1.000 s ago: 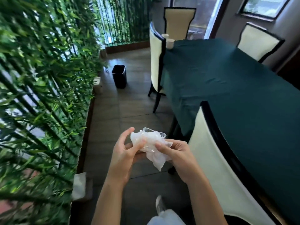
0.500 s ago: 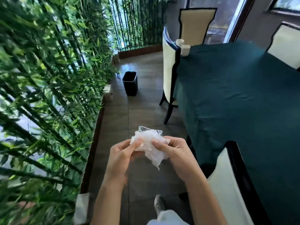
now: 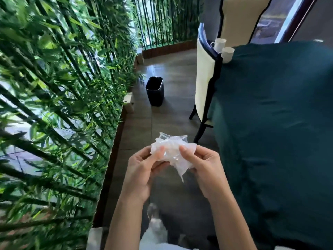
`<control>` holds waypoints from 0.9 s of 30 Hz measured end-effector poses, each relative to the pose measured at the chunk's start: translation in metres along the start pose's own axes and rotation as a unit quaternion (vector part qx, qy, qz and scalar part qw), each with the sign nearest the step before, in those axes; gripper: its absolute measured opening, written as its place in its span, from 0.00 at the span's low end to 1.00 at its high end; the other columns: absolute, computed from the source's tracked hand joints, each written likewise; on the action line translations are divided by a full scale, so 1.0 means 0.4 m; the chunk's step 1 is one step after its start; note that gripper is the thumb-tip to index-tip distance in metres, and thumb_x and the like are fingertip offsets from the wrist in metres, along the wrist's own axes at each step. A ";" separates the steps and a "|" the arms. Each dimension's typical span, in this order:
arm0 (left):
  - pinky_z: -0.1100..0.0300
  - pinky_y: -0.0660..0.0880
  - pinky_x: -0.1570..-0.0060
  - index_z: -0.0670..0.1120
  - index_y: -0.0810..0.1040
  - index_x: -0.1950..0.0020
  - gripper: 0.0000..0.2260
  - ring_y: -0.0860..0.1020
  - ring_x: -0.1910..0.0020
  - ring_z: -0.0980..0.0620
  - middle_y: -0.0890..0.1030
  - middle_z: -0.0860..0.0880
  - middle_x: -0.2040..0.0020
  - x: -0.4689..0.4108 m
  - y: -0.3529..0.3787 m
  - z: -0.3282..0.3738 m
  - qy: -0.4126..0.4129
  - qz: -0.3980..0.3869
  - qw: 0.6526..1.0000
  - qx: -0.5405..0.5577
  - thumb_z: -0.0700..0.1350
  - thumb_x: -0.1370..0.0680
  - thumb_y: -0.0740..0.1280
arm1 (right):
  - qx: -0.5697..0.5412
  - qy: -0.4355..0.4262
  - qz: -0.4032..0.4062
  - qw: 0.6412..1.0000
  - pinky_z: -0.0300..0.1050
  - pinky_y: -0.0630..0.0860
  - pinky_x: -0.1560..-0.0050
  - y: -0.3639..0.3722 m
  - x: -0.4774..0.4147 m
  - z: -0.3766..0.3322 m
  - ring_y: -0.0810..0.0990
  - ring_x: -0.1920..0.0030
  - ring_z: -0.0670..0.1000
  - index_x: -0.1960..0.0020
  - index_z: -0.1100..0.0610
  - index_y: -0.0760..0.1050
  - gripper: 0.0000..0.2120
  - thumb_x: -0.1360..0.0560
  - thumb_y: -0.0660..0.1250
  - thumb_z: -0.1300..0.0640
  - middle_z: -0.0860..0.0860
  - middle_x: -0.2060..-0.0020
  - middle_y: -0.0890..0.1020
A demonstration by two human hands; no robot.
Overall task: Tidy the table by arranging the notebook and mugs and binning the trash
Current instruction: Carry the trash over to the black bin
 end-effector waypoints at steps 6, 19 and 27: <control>0.58 0.85 0.55 0.42 0.91 0.51 0.13 0.89 0.55 0.49 0.90 0.41 0.52 -0.241 -0.028 0.078 -0.010 -0.015 1.000 0.016 0.48 0.31 0.79 | 0.014 0.009 -0.013 1.000 0.53 0.75 0.51 0.036 -0.240 -0.009 0.82 0.55 0.58 0.47 0.63 0.87 0.20 0.26 0.78 0.45 0.69 0.52 0.86; 0.55 0.85 0.54 0.42 0.91 0.52 0.10 0.89 0.54 0.48 0.90 0.41 0.52 -0.806 -0.146 0.367 -0.008 -0.025 0.999 0.030 0.47 0.27 0.76 | 0.010 0.001 -0.045 0.999 0.45 0.80 0.54 0.282 -0.827 -0.073 0.84 0.55 0.53 0.49 0.61 0.88 0.21 0.28 0.79 0.42 0.56 0.57 0.88; 0.51 0.87 0.49 0.42 0.91 0.52 0.18 0.89 0.54 0.48 0.90 0.41 0.52 -1.050 -0.159 0.411 -0.029 -0.017 0.999 0.032 0.53 0.36 0.80 | 0.058 -0.002 -0.050 0.997 0.48 0.78 0.50 0.302 -1.060 -0.074 0.84 0.54 0.54 0.46 0.60 0.88 0.21 0.23 0.74 0.41 0.59 0.55 0.88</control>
Point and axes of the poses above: each hand's wrist, its own x-axis away from the middle knuckle, its own y-axis out of the palm, z = x × y, the point moved 1 cm from there along -x, towards the middle knuckle
